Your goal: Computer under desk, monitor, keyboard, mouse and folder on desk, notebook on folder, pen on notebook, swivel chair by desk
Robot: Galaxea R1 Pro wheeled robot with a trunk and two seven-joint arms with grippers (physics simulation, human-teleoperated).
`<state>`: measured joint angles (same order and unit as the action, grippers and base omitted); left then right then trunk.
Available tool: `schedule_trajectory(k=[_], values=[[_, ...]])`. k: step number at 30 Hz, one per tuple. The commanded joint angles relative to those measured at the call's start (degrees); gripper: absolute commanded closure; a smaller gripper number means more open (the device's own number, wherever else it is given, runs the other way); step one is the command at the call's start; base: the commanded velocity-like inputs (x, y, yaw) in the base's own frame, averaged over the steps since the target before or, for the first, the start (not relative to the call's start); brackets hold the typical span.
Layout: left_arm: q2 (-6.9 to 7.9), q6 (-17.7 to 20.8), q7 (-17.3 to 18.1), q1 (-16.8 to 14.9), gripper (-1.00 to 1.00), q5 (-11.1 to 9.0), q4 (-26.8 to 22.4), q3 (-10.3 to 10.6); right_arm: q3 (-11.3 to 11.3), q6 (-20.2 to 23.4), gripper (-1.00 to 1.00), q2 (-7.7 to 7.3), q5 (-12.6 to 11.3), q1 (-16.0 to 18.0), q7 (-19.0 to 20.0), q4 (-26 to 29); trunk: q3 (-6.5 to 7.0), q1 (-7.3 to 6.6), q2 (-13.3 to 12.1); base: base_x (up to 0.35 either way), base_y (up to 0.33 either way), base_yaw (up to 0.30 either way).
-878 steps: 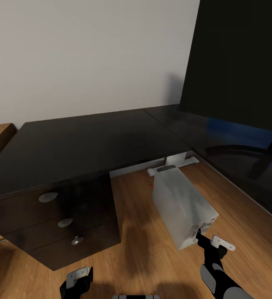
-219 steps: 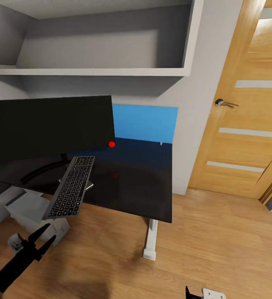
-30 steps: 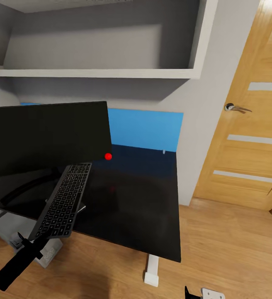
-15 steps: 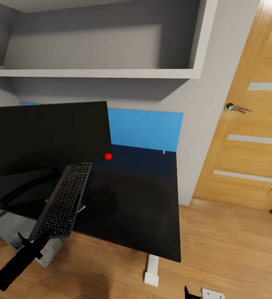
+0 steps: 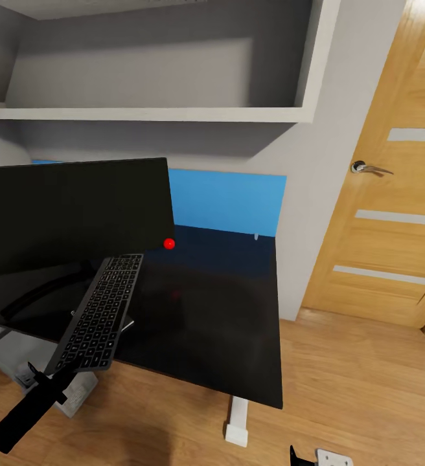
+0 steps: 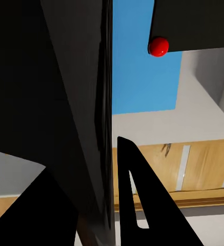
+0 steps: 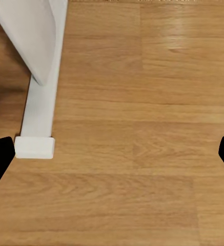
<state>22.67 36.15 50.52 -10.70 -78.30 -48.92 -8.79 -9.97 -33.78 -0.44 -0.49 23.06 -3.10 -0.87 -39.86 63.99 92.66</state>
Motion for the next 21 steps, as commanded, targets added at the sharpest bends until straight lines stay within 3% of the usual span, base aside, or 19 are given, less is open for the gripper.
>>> schedule_trajectory(k=[1,6,14,21], values=[[0.01,0.33,-0.07,-0.03,1.0,-0.27,-0.01,0.0,-0.05,-0.23,-1.0,0.0,-0.02,0.05,-0.07,-0.09,-0.05,-0.01,0.02,0.0,0.0,0.0],[-0.17,0.33,-0.07,-0.03,1.0,-0.23,-0.03,0.0,-0.05,-0.25,-1.0,0.06,-0.04,0.05,-0.13,-0.09,-0.05,-0.01,0.02,0.0,0.0,0.005],[-0.85,0.33,-0.15,-0.03,1.0,-0.1,-0.01,0.0,-0.07,-0.28,-1.0,0.13,-0.04,0.05,-0.24,-0.09,-0.05,-0.01,0.02,0.0,-0.012,0.129],[-0.87,0.26,-0.16,-0.03,1.0,-0.01,-0.01,0.0,-0.08,-0.24,-1.0,0.09,-0.04,0.05,-0.24,-0.09,-0.05,-0.01,0.02,0.0,-0.22,0.008]])
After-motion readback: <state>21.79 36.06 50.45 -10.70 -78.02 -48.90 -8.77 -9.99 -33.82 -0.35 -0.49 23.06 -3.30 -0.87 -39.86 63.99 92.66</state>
